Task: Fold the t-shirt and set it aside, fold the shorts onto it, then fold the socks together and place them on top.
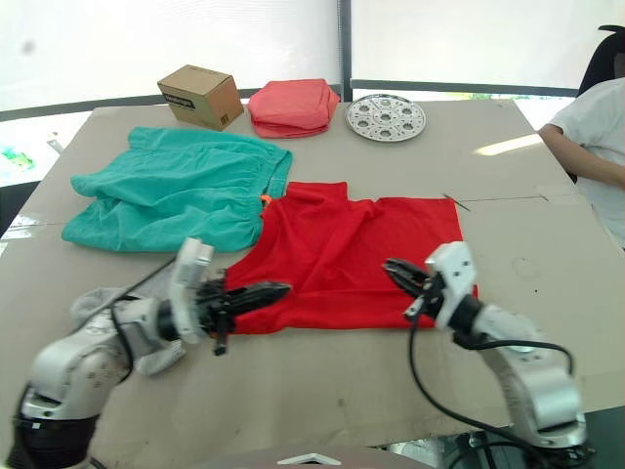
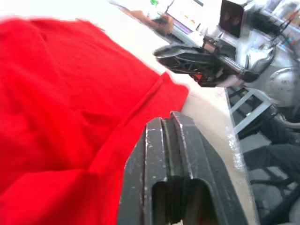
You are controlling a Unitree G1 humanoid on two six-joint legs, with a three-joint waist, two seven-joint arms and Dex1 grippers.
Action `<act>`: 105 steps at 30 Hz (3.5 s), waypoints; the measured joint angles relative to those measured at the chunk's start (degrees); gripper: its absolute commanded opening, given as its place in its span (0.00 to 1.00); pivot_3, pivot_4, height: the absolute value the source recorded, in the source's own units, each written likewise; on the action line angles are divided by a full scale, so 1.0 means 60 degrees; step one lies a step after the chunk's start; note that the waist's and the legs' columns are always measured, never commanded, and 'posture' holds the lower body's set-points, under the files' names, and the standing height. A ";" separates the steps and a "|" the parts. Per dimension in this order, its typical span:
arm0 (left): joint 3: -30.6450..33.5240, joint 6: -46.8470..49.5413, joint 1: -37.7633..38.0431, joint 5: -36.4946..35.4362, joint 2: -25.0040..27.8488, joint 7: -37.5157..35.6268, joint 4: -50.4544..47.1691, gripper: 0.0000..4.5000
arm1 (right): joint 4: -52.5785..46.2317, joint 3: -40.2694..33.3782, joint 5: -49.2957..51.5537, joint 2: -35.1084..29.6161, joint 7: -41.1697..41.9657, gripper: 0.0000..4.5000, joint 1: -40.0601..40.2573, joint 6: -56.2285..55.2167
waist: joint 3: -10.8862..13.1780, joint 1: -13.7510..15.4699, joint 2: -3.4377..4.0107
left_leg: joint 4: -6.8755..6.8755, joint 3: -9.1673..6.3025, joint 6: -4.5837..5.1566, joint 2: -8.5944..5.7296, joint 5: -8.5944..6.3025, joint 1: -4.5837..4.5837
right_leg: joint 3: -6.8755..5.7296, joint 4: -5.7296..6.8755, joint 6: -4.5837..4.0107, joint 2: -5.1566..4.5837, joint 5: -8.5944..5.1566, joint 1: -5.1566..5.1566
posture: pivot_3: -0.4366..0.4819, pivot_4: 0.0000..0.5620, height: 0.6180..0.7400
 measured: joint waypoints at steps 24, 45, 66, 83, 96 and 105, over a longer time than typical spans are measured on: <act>0.1567 -0.1009 0.0154 0.0768 0.0235 -0.0015 0.3447 0.00 | 0.2304 -0.3564 0.0962 -0.0926 -0.0198 0.00 0.2350 -0.1565 | -0.0076 -0.0010 0.0062 | -0.0014 -0.0001 -0.0001 0.0039 -0.0004 0.0016 | -0.0004 -0.0001 0.0025 -0.0017 -0.0029 -0.0005 | 0.48 0.27 1.00; 0.1559 -0.4262 0.1704 0.2612 0.2809 -0.3424 0.2274 0.99 | 0.0547 -0.3678 -0.0027 -0.5667 0.2899 0.70 0.3647 -0.1372 | -0.0027 0.0074 0.0071 | -0.0017 -0.0005 -0.0039 0.0028 -0.0028 -0.0035 | -0.0023 -0.0049 0.0025 -0.0039 -0.0033 -0.0030 | 0.48 0.27 1.00; 0.0924 -0.4087 0.3070 0.2389 0.4026 -0.4966 0.2333 0.01 | 0.1879 -0.3069 0.0262 -0.7341 0.5361 0.00 0.2605 -0.0608 | -0.0059 0.0020 0.0072 | -0.0052 0.0007 0.0019 0.0052 -0.0047 -0.0016 | -0.0055 -0.0050 -0.0022 -0.0056 -0.0048 -0.0030 | 0.48 0.27 1.00; 0.3196 0.1978 -0.0198 -0.2483 0.4004 -0.2493 0.2074 1.00 | -0.1049 -0.7126 0.3367 -0.5917 0.4744 0.66 0.4052 0.2470 | 0.0015 0.0223 0.0060 | 0.0016 -0.0015 0.0011 0.0048 -0.0053 -0.0007 | -0.0063 -0.0007 0.0025 -0.0024 -0.0083 -0.0002 | 0.48 0.27 1.00; -0.0264 0.2867 -0.7160 0.1456 -0.0395 0.3169 0.6896 1.00 | -0.1184 -0.3120 0.3927 -0.4201 0.2077 0.66 -0.2153 0.2577 | 0.0047 0.0071 -0.0052 | -0.0015 -0.0042 -0.0028 -0.0002 -0.0026 -0.0017 | -0.0055 -0.0045 0.0022 0.0049 -0.0031 0.0053 | 0.48 0.27 1.00; -0.0453 0.2953 -0.7536 0.2264 -0.0128 0.2259 0.7830 1.00 | -0.1234 -0.2190 0.3149 -0.3897 0.1669 0.66 -0.2091 0.2081 | 0.0047 0.0022 -0.0052 | 0.0022 -0.0047 -0.0007 0.0002 -0.0036 -0.0028 | -0.0054 0.0005 -0.0010 0.0030 -0.0050 0.0030 | 0.48 0.27 1.00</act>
